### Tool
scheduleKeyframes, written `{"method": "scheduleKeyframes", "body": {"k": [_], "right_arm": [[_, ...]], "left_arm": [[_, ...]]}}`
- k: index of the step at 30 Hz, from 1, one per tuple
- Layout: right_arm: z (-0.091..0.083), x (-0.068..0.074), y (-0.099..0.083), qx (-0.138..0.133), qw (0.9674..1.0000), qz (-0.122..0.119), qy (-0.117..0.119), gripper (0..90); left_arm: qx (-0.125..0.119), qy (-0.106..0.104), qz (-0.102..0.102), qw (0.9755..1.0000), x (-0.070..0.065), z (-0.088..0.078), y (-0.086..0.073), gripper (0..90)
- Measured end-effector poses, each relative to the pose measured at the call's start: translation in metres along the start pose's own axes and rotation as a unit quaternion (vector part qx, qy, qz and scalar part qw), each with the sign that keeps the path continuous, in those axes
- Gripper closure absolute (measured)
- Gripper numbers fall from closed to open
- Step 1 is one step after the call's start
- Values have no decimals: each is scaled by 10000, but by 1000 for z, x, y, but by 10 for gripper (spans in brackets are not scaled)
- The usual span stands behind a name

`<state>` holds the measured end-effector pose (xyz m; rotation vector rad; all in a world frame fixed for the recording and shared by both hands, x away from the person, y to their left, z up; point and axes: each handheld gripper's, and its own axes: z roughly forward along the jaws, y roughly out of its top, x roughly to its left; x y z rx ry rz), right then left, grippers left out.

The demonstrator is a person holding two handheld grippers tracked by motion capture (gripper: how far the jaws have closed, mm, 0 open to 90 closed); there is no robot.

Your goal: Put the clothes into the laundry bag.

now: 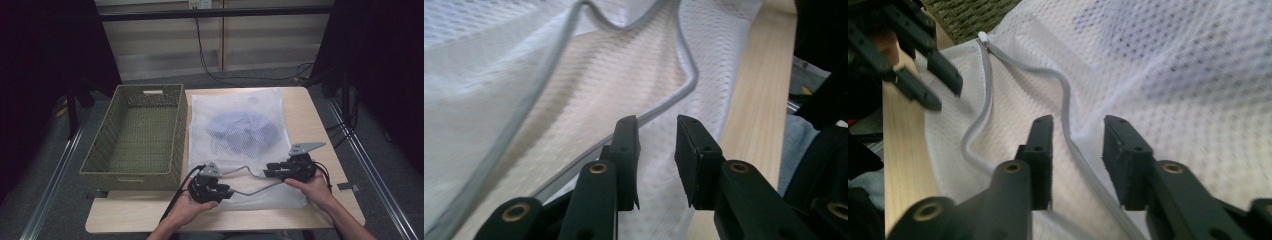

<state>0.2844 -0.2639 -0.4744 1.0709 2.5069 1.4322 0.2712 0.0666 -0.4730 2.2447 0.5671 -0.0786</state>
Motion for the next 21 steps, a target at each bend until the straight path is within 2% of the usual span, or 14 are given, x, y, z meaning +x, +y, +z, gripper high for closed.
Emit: {"method": "scheduleKeyframes", "body": {"k": [5,8,10,11,12,13,14,18,21], "right_arm": [[-15,-2,-14,58,9999,28,-90,839],[-18,-2,-20,195,9997,31,-124,887],[-18,-2,-23,277,9994,3,-190,894],[-17,-3,-23,322,9992,7,-218,900],[-16,-4,-24,340,9992,24,-227,900],[-14,-5,-24,376,9990,39,-235,900],[-12,-6,-25,430,9987,41,-283,900],[-6,-9,-27,630,9973,30,-379,900],[-1,-10,-29,795,9959,29,-431,900]], "left_arm": [[-59,193,-180,9996,5,-13,-12,725],[-107,359,-279,9989,9,-19,-16,754],[-105,443,-262,9986,12,-20,-18,774],[-32,510,-223,9984,13,-20,-18,793],[-86,502,-199,9985,14,-19,-19,825],[-40,548,-197,9983,14,-19,-19,852],[-20,626,-185,9979,15,-18,-20,854],[103,725,-216,9971,18,-14,-22,854],[256,767,-135,9966,17,-10,-23,845]]}}
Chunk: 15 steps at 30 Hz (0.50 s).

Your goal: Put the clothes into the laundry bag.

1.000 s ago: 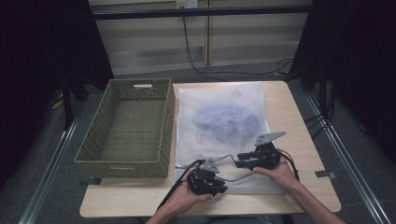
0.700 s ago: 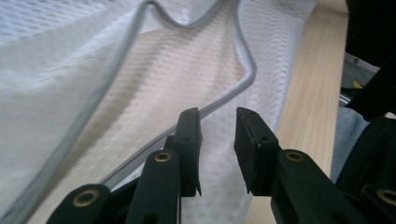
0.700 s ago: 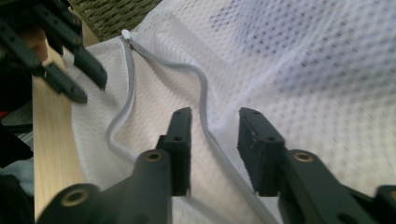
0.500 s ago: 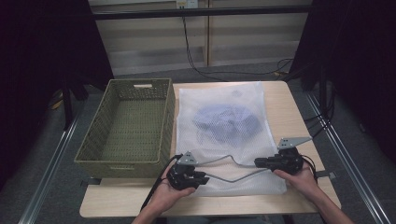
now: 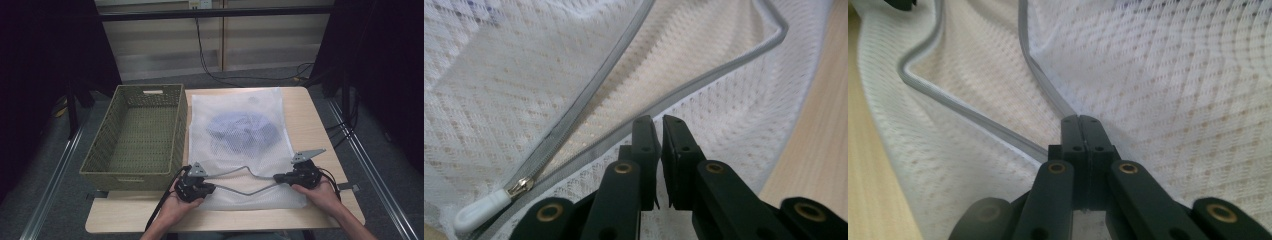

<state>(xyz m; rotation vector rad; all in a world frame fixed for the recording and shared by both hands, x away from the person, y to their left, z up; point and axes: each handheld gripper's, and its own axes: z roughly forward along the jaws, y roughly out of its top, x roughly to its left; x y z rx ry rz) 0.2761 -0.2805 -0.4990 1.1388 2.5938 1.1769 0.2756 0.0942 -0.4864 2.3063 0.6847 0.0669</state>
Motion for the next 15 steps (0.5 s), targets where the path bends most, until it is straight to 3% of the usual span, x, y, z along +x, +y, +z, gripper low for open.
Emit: {"method": "scheduleKeyframes", "body": {"k": [6,7,10,13,15], "right_arm": [[-2,-4,-2,82,9998,-30,-196,900],[-3,-5,-2,93,9997,-24,-230,900],[-6,-6,-4,120,9994,-24,-337,900],[-9,-8,-6,130,9992,12,-389,900],[-11,-8,-7,132,9988,49,-465,900]], "left_arm": [[189,199,-76,9996,-1,-1,-6,830],[245,212,-2,9995,1,-3,-7,830],[201,300,-179,9992,1,-6,-10,830],[230,403,-145,9988,1,-10,-14,823],[302,543,13,9981,1,-16,-18,810]]}}
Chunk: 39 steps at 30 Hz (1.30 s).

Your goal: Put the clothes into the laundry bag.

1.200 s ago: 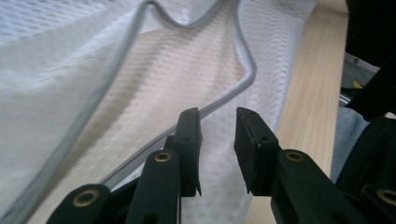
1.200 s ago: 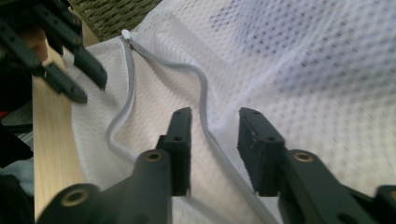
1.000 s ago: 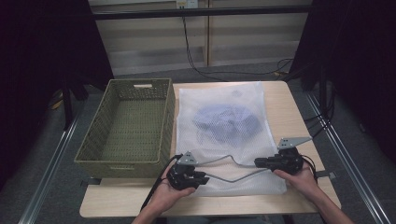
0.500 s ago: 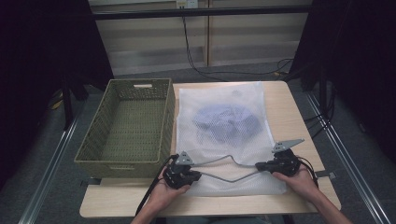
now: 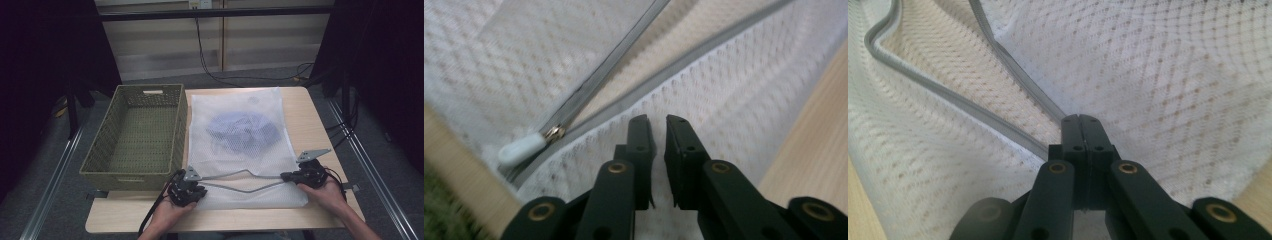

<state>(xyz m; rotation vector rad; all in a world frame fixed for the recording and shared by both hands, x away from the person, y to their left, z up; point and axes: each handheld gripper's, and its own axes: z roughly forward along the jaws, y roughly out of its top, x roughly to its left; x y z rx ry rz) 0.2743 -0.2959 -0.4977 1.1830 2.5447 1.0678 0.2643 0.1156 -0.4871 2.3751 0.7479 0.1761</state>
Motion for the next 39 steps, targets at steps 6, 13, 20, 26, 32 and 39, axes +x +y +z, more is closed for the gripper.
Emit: {"method": "scheduleKeyframes", "body": {"k": [6,13,20,26,32,39], "right_arm": [[-11,-5,-10,9,9997,35,-238,900],[-15,-4,-13,14,9991,54,-412,900],[-22,-1,-21,38,9983,77,-571,900],[-28,-1,-26,37,9974,84,-715,900],[-29,-3,-28,-52,9973,442,-576,900],[-35,-3,-22,-845,9934,780,-23,745]], "left_arm": [[89,87,-110,9999,10,-14,-14,774],[59,14,-166,9998,14,-20,-23,772],[87,-2,-191,9998,14,-19,-21,777],[50,19,-227,9997,13,-19,-21,784],[-18,-75,-236,9997,13,-18,-22,765],[-582,-146,-232,9979,8,-32,-17,649]]}}
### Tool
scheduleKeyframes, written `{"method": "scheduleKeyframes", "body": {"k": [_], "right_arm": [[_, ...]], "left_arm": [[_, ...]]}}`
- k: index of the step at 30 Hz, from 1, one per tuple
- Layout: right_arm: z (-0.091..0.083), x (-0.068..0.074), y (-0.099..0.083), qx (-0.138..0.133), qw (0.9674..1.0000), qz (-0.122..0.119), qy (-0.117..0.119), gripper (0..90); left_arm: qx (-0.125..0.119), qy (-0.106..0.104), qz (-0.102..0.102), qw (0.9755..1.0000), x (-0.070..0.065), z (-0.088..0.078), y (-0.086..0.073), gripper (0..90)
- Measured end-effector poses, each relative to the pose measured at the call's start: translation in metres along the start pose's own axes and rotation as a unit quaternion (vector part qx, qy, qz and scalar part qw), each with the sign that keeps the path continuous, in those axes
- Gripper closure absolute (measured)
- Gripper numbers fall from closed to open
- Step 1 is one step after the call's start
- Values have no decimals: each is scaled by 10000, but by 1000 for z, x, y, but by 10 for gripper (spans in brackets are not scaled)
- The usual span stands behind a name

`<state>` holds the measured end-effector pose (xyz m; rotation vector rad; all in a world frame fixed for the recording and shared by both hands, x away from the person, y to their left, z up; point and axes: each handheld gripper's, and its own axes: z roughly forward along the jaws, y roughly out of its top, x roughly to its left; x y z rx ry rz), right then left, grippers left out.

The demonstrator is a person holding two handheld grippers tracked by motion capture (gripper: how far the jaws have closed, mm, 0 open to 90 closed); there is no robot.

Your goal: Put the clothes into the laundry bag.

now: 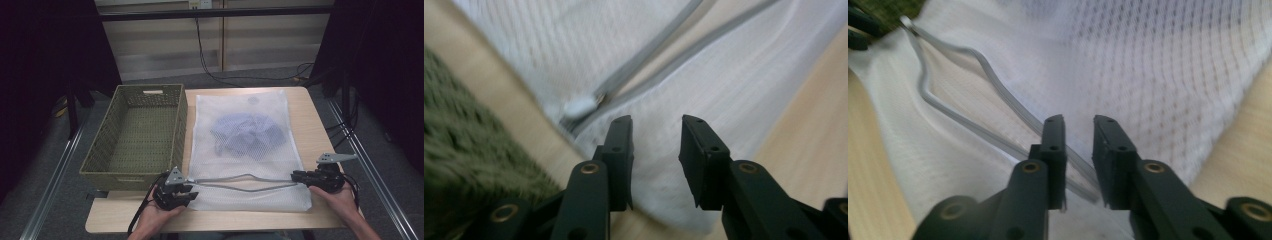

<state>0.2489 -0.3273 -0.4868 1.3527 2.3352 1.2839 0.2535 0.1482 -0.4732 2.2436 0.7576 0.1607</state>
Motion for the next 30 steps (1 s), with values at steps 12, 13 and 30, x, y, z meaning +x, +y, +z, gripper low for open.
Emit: {"method": "scheduleKeyframes", "body": {"k": [12,13,30], "right_arm": [[-33,26,-3,-901,9952,-98,364,482],[-34,26,-4,-896,9953,-88,349,463],[-68,26,-29,-1030,9943,271,34,362]], "left_arm": [[-1369,99,-367,9899,-16,-45,-10,318],[-1408,130,-415,9891,-16,-48,-13,301],[-1591,264,-502,9856,-13,-70,-27,161]]}}
